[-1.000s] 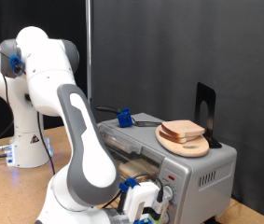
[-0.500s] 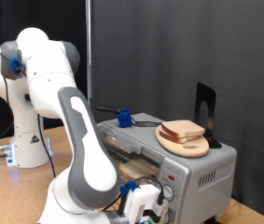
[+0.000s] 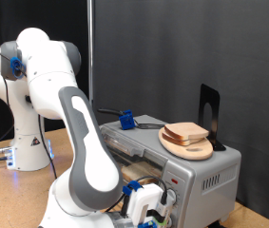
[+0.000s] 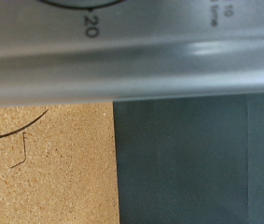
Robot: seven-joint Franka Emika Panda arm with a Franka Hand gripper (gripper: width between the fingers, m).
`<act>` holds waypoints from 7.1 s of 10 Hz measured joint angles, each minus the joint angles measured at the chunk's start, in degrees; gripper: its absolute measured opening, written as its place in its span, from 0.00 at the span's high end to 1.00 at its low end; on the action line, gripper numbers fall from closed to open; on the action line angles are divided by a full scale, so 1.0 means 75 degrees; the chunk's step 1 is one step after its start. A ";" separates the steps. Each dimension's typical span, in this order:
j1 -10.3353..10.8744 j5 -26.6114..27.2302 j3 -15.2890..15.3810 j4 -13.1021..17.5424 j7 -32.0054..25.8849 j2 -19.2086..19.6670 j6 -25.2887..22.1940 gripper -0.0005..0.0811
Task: Make a piece of toast with the oven
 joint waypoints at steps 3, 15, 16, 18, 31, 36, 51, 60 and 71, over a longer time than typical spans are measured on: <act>-0.0016 -0.0016 -0.0052 -0.0010 0.0053 -0.0036 -0.0008 0.99; -0.0032 -0.0117 -0.0115 -0.0084 0.0345 -0.0155 -0.0023 0.99; -0.0019 -0.0223 -0.0116 -0.0087 0.0710 -0.0154 -0.0024 0.99; 0.0026 -0.0356 -0.0124 -0.0063 0.1597 -0.0158 -0.0024 0.99; -0.0173 0.0352 0.0223 -0.0403 -0.3732 -0.0161 0.0144 0.99; -0.0173 0.0200 0.0198 -0.0425 -0.2545 -0.0164 0.0048 0.99; -0.0178 -0.0453 0.0181 0.0327 0.0303 0.0226 -0.0512 0.99; -0.0230 -0.0571 0.0137 0.0464 0.0362 0.0402 -0.1120 0.99; -0.0563 -0.0799 0.0214 0.0292 -0.1380 0.0402 -0.2374 0.16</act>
